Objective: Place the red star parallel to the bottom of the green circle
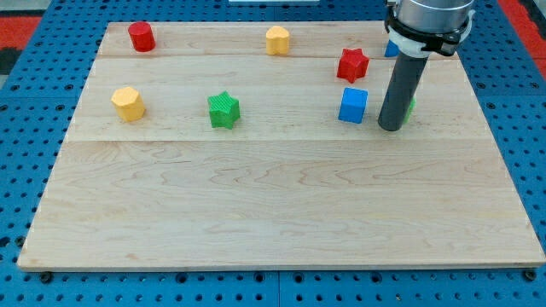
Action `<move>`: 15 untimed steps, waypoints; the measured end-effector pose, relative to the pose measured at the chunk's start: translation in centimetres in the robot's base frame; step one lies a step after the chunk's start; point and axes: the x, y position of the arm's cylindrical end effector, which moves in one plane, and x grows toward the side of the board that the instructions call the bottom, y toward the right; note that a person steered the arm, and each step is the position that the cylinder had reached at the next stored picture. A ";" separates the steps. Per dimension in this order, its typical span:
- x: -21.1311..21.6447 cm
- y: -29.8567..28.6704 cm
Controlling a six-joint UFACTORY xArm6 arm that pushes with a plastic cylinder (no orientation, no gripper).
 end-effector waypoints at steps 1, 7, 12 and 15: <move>2.2 -0.7; -6.5 -14.4; -13.0 -7.4; -15.1 -3.1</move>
